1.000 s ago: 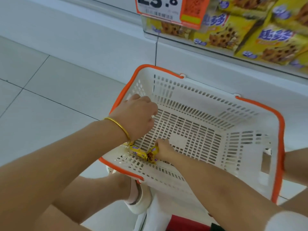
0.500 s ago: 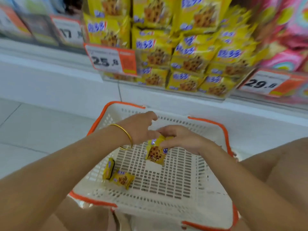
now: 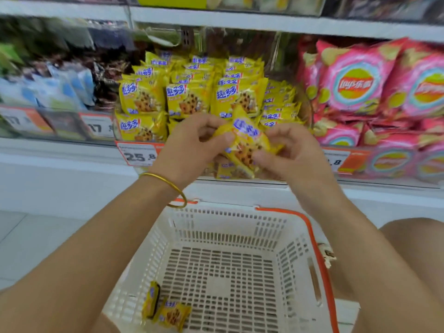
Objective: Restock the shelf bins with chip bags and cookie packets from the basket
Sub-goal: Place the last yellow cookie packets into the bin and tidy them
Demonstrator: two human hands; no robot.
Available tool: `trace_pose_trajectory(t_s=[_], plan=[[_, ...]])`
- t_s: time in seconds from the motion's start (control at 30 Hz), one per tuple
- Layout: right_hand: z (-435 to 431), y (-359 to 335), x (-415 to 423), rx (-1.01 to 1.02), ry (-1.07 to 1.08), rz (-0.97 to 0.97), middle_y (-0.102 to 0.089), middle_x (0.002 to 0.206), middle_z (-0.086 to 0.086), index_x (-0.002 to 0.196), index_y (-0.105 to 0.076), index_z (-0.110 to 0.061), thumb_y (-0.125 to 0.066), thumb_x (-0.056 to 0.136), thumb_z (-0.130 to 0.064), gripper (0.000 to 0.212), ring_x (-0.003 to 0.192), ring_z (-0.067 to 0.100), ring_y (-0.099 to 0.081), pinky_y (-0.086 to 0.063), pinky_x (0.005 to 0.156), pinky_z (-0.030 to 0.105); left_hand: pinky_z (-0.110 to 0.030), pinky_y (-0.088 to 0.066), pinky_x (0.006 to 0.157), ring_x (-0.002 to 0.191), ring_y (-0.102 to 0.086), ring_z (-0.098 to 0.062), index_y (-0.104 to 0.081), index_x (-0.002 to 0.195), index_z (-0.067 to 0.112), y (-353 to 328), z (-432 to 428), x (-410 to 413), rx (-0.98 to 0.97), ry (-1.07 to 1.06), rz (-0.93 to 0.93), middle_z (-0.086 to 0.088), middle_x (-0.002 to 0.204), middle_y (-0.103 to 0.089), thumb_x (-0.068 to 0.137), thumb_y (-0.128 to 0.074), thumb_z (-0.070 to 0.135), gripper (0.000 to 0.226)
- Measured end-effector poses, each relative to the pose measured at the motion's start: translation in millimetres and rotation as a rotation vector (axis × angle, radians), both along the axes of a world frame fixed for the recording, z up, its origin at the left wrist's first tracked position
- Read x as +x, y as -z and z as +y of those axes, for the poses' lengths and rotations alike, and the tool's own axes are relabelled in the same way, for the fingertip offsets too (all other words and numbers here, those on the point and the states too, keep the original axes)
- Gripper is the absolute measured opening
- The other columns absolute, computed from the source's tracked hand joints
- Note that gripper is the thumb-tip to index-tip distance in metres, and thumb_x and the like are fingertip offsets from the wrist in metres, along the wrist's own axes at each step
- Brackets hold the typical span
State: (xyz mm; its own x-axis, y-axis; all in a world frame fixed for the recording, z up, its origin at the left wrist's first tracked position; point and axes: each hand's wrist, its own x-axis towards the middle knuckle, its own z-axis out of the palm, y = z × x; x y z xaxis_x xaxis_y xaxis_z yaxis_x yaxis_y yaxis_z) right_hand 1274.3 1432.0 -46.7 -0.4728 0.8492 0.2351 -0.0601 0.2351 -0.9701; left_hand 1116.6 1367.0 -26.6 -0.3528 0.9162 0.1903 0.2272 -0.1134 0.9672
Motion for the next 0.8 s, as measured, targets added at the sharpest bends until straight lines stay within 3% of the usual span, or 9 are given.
trace_pose_trajectory(t_s=[0.1,0.2,0.37,0.43,0.53,0.8], plan=[[26,-32,-11,0.285,0.103,-0.058,-0.061,0.089,-0.008,0.086,-0.057,-0.035,-0.074,0.071,-0.014,0.031,0.079,0.018,-0.061,-0.055,0.072,0.039,-0.018,-0.053,0.072,0.083,-0.062,-0.005,-0.053,0.100,0.018,-3,6,-6,0.160,-0.187,0.150,-0.003,0.101,-0.059,0.089,-0.061,0.009,0.016],[51,-50,-24,0.453,0.173,-0.140,-0.057,0.088,-0.017,0.086,-0.055,-0.038,-0.073,0.077,-0.012,0.032,0.075,0.005,-0.056,-0.050,0.071,0.025,-0.008,-0.043,0.070,0.092,-0.054,-0.005,-0.053,0.112,0.017,2,12,-14,0.209,-0.347,0.415,0.004,0.110,-0.052,0.089,-0.060,0.011,0.025],[62,-40,-41,0.606,0.164,-0.445,-0.047,0.104,-0.002,0.099,-0.062,-0.026,-0.072,0.081,-0.015,0.023,0.079,0.008,-0.050,-0.035,0.074,0.001,-0.035,-0.046,0.084,0.107,-0.052,-0.021,-0.057,0.117,0.013,19,26,-23,0.220,-0.329,0.694,0.003,0.111,-0.050,0.086,-0.057,0.005,0.032],[63,-42,-38,0.620,0.152,-0.479,-0.043,0.103,0.000,0.103,-0.065,-0.023,-0.072,0.082,-0.015,0.024,0.076,0.005,-0.049,-0.034,0.072,-0.002,-0.036,-0.044,0.086,0.108,-0.051,-0.025,-0.058,0.119,0.017,23,30,-24,0.211,-0.310,0.763,-0.003,0.113,-0.055,0.083,-0.054,0.006,0.037],[69,-49,-32,0.592,0.136,-0.472,-0.042,0.104,-0.002,0.097,-0.063,-0.030,-0.072,0.082,-0.016,0.023,0.075,-0.001,-0.050,-0.037,0.068,-0.002,-0.038,-0.044,0.089,0.106,-0.051,-0.025,-0.057,0.121,0.020,25,31,-22,0.215,-0.294,0.775,-0.003,0.114,-0.057,0.083,-0.051,0.006,0.042],[67,-45,-35,0.580,0.076,-0.557,-0.046,0.105,-0.001,0.107,-0.065,-0.028,-0.069,0.084,-0.019,0.025,0.075,0.000,-0.050,-0.035,0.067,-0.004,-0.042,-0.044,0.077,0.097,-0.051,-0.029,-0.060,0.113,0.015,30,28,-19,0.199,-0.354,0.936,-0.003,0.100,-0.065,0.080,-0.052,0.009,0.034]])
